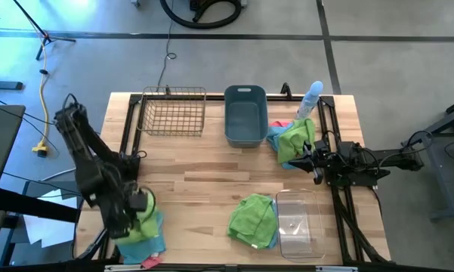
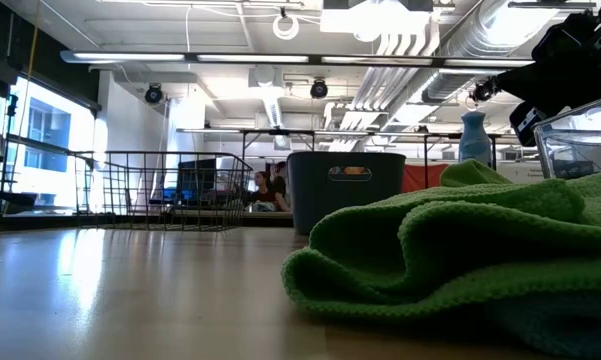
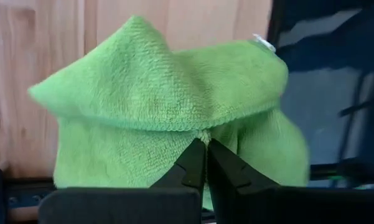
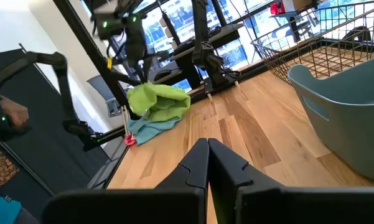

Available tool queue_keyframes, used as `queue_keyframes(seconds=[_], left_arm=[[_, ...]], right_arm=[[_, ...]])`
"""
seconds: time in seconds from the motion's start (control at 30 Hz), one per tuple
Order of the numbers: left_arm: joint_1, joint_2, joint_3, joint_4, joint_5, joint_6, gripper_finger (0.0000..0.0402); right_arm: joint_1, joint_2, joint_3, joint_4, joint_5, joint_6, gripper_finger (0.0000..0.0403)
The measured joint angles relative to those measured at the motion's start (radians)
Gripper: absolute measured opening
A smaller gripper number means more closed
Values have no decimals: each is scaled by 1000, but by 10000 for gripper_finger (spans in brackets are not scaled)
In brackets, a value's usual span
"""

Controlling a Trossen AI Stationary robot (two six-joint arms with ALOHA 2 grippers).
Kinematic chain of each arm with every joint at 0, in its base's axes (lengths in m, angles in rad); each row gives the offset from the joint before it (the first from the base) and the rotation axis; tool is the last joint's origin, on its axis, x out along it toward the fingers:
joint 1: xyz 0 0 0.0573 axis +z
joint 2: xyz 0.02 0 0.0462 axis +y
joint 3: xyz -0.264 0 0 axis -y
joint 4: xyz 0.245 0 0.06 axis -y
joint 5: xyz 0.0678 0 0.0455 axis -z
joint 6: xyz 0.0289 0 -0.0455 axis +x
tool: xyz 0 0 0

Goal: Sort microfiber towel by color & place in baskets
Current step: Put the bottom left green towel into the wire basket

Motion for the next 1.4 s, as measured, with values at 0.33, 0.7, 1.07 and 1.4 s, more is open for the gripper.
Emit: queue_keyframes(seconds=[0.33, 0.7, 1.07, 1.4], left_arm=[[236, -111, 70, 3, -25, 213, 0], [592, -29, 239, 5, -48, 718, 0], [948, 51, 425, 15, -165, 1225, 0], [1204, 91, 577, 53, -293, 1519, 0]], right_arm=[[0, 0, 0, 0, 0, 0, 0], [0, 0, 0, 0, 0, 0, 0], [0, 0, 0, 0, 0, 0, 0], [0, 0, 0, 0, 0, 0, 0]])
